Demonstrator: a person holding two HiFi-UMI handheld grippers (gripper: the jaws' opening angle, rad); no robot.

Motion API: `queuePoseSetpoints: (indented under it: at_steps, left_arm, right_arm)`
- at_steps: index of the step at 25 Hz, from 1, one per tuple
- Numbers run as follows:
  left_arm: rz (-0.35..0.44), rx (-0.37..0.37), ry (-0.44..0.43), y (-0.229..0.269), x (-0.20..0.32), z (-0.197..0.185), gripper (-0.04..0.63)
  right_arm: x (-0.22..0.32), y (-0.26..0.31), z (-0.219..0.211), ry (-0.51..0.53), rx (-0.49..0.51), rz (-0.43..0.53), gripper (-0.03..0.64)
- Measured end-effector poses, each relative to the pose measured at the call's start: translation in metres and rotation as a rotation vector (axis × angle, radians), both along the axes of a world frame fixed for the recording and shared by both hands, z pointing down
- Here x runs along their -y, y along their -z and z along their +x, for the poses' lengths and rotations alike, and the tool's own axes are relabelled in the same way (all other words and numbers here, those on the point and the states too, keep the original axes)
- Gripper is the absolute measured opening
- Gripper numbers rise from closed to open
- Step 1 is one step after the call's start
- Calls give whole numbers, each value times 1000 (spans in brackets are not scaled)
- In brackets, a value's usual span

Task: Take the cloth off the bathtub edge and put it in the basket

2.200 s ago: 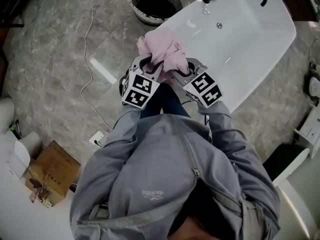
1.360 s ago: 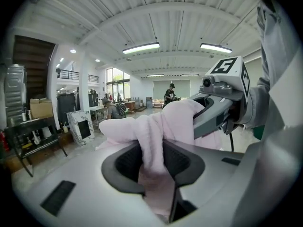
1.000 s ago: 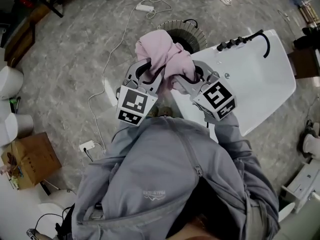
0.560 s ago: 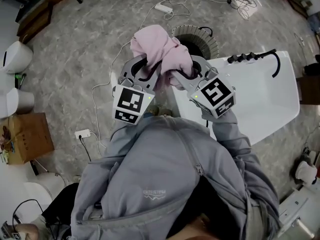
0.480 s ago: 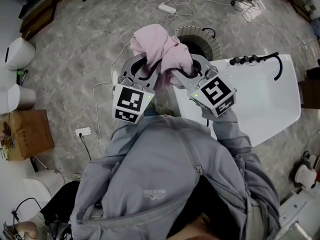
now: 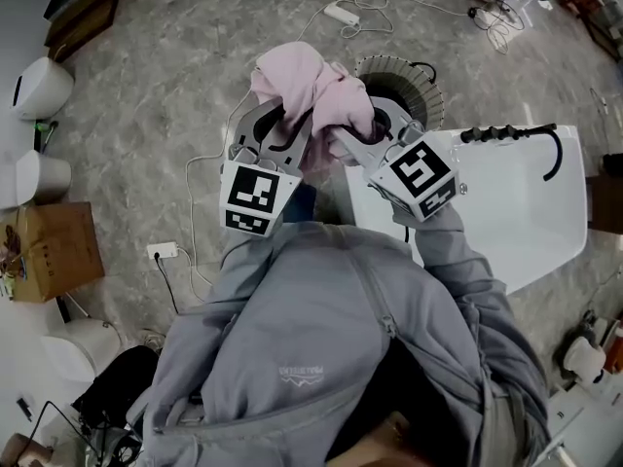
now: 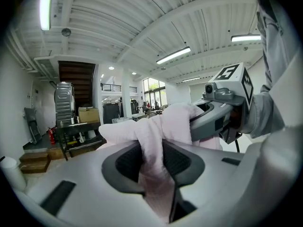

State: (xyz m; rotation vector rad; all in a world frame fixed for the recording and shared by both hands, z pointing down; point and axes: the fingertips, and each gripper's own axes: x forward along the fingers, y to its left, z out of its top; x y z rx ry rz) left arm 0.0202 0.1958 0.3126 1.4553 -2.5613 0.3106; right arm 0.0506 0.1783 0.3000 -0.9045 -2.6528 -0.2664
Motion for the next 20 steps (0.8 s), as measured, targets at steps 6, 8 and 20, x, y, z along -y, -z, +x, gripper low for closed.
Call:
queuePoseSetpoints:
  at_steps: [6, 8, 20]
  left_arm:
    - [-9, -8, -17, -14, 8, -64, 114]
    - [-6, -11, -33, -18, 11, -87, 114]
    - [-36, -53, -164, -36, 17, -204, 112]
  right_arm:
    - [8, -14, -65, -39, -9, 0, 78]
    - [10, -18, -88, -55, -8, -8, 78]
    - [12, -36, -203, -172, -51, -14, 78]
